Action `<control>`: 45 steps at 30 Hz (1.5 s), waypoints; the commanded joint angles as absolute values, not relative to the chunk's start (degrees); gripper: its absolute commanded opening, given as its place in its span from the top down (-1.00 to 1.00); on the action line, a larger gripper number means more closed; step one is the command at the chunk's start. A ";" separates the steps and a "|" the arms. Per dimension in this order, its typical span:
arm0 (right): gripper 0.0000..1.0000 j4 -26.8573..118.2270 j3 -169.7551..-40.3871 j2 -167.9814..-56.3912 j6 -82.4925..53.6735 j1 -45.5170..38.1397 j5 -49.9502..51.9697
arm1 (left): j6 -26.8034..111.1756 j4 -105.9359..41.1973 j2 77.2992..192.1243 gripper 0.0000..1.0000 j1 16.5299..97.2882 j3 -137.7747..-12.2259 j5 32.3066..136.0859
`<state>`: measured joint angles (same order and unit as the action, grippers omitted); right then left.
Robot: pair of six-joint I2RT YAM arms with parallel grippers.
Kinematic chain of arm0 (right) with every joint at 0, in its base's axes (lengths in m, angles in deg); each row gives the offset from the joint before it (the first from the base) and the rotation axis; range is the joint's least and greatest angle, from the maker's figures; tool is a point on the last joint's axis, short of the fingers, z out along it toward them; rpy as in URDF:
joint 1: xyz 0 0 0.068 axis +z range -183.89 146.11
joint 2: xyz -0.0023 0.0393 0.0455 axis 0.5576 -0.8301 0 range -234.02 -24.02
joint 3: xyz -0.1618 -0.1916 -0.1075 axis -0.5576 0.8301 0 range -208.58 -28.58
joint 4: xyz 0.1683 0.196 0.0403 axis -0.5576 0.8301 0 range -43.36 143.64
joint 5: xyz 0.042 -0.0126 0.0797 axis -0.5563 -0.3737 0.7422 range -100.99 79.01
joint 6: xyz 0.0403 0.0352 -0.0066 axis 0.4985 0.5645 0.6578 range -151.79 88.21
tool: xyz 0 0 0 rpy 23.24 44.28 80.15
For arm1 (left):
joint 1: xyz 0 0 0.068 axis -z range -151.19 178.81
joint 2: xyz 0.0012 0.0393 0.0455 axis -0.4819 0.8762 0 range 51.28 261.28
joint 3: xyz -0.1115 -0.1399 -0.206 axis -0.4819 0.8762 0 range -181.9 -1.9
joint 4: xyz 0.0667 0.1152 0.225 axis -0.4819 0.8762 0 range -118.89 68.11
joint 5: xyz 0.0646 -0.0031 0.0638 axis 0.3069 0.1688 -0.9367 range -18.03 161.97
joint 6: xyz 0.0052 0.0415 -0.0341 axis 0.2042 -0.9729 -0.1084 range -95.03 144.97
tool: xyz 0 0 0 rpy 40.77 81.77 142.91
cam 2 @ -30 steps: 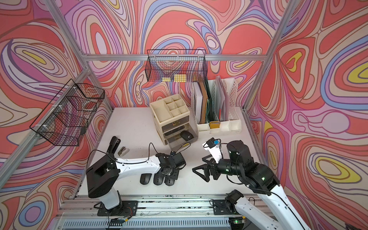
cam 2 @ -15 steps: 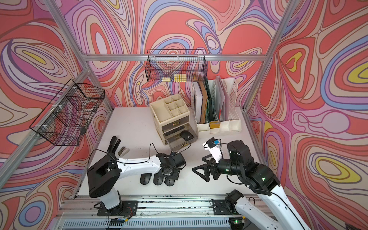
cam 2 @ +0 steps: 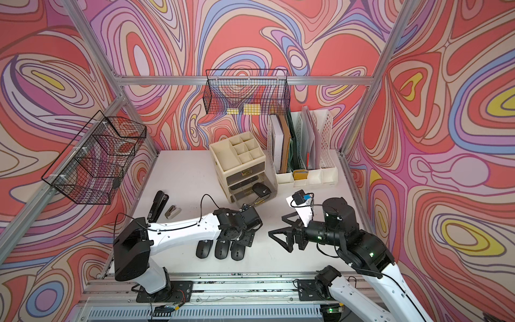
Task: Take the mice out of the drawer
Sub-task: Place the mouse at the center of the board, then pick up the mouse from the drawer.
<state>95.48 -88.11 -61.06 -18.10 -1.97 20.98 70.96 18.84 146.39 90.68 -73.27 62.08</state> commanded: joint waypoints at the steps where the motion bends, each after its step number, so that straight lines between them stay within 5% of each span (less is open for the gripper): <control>1: -0.96 89.78 -87.02 -59.92 -16.01 -1.85 17.41 | 66.02 27.83 145.15 -0.59 90.95 -79.06 58.59; 18: -0.96 86.43 -85.36 -53.28 -14.33 -1.77 -5.31 | 38.17 28.25 154.08 -0.29 83.61 -105.12 70.46; 29: -0.97 90.23 -82.05 -47.94 -13.61 -1.82 -13.85 | 26.11 29.52 166.87 0.27 78.17 -123.02 74.71; 37: -0.97 92.01 -81.04 -48.56 -14.08 -1.85 -14.01 | 22.86 26.33 174.37 1.00 75.08 -127.14 72.58; 45: -0.97 92.78 -80.53 -48.97 -14.61 -1.77 -15.81 | 20.46 19.28 177.79 1.00 74.60 -125.14 67.58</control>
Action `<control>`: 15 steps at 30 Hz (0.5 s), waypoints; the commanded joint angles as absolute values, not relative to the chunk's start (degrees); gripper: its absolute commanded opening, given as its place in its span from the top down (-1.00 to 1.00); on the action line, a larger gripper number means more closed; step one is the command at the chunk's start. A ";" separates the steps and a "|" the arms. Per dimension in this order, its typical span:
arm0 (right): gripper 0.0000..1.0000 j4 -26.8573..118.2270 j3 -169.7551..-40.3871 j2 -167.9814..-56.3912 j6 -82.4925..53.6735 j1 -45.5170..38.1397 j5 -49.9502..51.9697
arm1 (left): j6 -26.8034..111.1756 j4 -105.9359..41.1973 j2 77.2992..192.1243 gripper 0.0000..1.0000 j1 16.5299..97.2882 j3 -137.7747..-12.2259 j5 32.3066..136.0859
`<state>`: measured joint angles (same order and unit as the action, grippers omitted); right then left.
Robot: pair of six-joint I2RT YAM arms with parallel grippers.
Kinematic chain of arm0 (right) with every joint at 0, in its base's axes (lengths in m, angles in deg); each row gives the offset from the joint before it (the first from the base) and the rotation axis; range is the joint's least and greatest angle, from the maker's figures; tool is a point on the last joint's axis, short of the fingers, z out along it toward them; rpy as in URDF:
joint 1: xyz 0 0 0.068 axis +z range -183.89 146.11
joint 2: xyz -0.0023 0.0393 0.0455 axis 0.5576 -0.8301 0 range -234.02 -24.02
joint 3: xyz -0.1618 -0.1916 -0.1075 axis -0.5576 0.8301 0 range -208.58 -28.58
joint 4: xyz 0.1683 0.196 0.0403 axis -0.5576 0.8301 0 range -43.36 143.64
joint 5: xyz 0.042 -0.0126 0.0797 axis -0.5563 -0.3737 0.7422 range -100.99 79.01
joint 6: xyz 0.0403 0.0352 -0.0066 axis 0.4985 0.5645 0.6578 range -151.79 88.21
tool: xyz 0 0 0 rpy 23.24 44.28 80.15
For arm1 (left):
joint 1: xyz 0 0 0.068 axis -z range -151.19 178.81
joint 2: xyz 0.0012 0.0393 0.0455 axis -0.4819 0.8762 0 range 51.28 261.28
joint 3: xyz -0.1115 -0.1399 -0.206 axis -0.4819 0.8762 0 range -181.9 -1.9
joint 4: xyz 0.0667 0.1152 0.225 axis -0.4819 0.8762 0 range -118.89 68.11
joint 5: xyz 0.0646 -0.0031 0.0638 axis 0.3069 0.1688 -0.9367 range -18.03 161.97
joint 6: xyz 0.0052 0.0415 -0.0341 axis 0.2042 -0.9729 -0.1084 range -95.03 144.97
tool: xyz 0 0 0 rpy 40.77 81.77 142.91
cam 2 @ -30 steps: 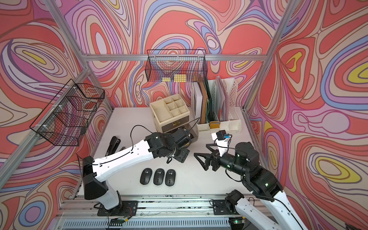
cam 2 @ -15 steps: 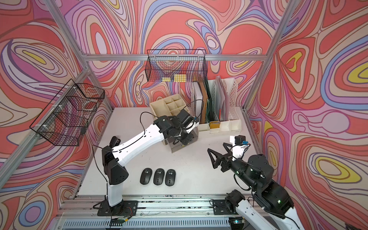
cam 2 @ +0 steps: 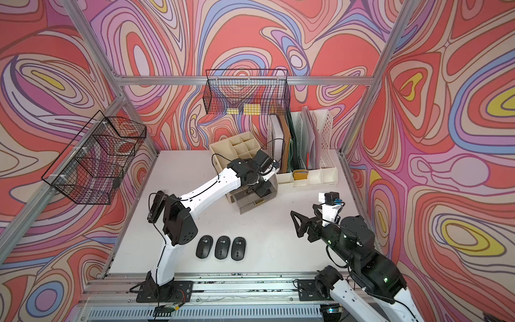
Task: Take the mice out of the drawer
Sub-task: Pick up the mouse from the drawer.
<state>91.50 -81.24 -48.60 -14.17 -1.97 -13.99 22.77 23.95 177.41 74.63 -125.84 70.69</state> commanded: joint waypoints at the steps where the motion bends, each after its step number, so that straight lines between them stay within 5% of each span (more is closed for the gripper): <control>1: -0.97 92.79 -80.44 -49.04 -14.49 -1.81 -15.81 | 19.96 18.56 178.09 1.00 74.60 -124.87 66.80; 15: -0.96 92.98 -80.44 -49.95 -14.53 -1.82 -16.07 | 16.10 17.51 183.11 1.00 74.34 -125.73 60.88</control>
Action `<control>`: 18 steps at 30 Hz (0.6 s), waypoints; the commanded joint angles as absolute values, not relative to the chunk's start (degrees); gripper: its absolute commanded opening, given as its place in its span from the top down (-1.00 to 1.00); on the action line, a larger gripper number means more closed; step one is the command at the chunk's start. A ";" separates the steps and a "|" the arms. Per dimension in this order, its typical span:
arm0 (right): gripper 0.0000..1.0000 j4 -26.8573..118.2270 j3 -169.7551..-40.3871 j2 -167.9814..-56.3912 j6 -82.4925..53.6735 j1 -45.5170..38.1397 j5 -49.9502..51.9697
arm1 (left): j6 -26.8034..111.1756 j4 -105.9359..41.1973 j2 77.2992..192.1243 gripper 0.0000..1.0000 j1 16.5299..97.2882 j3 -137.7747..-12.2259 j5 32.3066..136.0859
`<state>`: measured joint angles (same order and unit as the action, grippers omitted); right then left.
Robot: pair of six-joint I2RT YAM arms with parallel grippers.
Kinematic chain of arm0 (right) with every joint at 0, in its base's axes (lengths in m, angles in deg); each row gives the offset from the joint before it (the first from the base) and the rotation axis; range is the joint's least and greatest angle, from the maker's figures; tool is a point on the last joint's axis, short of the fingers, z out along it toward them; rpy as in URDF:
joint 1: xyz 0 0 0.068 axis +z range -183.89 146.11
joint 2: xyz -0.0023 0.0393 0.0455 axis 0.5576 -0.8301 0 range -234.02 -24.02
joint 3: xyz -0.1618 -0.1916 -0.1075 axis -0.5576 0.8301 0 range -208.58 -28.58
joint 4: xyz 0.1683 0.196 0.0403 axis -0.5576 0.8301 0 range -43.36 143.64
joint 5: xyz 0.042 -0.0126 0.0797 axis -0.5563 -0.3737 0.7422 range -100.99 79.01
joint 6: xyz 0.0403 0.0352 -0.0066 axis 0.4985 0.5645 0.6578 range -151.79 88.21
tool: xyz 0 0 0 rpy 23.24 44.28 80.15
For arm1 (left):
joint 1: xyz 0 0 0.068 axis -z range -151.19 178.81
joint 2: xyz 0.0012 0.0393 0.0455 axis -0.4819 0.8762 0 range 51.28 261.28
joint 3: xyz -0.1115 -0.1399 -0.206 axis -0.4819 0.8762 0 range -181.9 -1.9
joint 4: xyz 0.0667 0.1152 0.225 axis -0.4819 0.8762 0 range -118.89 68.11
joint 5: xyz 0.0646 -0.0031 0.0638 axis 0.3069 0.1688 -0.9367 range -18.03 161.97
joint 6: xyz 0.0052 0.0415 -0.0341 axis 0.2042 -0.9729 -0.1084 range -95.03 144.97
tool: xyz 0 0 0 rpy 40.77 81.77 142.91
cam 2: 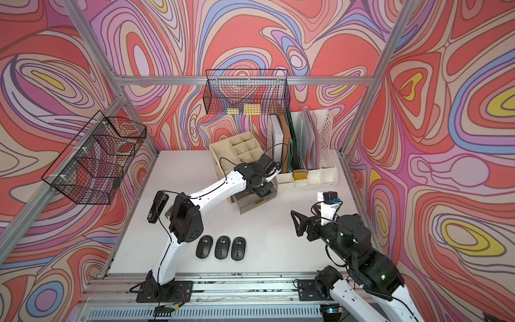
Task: Take the mice out of the drawer
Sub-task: Pick up the mouse from the drawer.
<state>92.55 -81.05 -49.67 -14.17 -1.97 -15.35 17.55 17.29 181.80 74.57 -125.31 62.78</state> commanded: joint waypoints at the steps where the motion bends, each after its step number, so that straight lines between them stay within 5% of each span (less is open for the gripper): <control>1: -0.97 93.00 -80.44 -49.91 -14.62 -1.83 -16.08 | 16.09 17.75 183.20 1.00 74.34 -125.73 60.54; 18: -0.96 93.17 -80.28 -49.68 -14.48 -1.82 -15.51 | 19.01 25.12 180.61 1.00 74.25 -123.26 58.05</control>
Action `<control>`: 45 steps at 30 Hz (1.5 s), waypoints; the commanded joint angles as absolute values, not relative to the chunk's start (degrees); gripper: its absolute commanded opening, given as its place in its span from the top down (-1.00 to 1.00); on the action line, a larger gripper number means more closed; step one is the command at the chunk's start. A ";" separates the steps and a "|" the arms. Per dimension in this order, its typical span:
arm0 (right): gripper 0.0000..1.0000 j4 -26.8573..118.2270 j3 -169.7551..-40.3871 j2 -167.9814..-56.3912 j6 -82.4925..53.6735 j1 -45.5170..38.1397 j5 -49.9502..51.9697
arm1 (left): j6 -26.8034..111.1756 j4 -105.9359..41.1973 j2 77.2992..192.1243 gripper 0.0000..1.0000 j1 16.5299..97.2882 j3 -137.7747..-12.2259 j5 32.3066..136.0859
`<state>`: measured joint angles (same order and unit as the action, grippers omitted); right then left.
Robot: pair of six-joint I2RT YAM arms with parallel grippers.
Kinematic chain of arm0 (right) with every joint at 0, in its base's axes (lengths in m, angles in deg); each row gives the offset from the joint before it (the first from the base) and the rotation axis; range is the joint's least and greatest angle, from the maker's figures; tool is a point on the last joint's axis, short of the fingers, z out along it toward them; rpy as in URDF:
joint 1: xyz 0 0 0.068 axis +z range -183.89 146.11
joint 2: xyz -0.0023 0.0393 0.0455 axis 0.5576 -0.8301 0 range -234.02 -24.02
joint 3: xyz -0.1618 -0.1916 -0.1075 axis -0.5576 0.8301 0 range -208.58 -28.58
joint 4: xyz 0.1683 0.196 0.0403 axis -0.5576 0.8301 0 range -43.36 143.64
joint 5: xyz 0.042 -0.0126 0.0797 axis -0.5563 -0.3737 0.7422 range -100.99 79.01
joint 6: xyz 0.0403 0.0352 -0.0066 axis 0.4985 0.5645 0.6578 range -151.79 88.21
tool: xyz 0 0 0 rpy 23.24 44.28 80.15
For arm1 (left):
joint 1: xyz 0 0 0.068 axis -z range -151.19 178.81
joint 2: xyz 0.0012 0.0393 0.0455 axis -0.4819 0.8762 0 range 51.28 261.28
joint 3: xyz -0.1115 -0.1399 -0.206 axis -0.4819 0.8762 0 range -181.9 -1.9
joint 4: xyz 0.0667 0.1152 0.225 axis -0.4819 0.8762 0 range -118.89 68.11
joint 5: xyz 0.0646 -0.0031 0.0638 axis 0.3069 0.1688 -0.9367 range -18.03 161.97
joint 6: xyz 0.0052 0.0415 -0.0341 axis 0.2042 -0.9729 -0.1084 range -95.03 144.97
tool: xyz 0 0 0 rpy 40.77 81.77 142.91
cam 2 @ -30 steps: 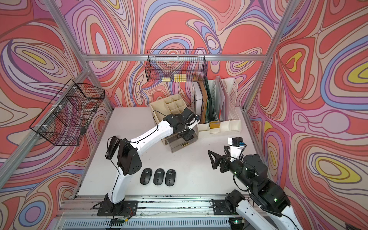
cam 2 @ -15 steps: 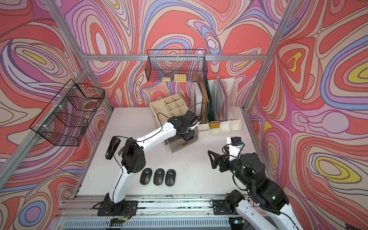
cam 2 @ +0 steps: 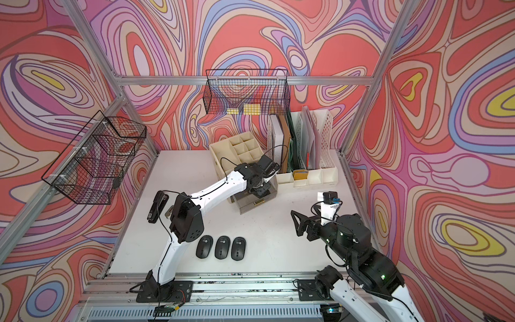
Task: Take the mice out of the drawer
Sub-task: Pick up the mouse from the drawer.
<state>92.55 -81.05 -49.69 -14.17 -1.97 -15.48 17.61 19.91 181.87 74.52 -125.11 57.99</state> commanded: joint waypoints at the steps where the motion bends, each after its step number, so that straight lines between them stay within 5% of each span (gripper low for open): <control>1: -0.96 93.09 -80.29 -49.60 -14.44 -1.83 -15.56 | 19.32 25.16 180.04 1.00 74.27 -123.02 58.36; 25: -0.97 93.04 -80.18 -49.21 -14.22 -1.77 -15.61 | 20.42 30.74 174.66 1.00 74.25 -123.30 66.32; 38: -0.96 93.04 -80.08 -49.57 -14.33 -1.81 -14.99 | 15.64 32.47 177.88 -0.23 72.72 -127.69 72.47; 45: -0.96 93.04 -80.08 -49.58 -14.35 -1.81 -15.20 | 14.89 32.12 179.54 -0.41 71.62 -128.37 74.34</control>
<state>92.61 -80.68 -49.67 -14.14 -1.97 -15.39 16.15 30.77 177.36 72.32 -127.15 72.61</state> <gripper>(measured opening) 0.983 0.701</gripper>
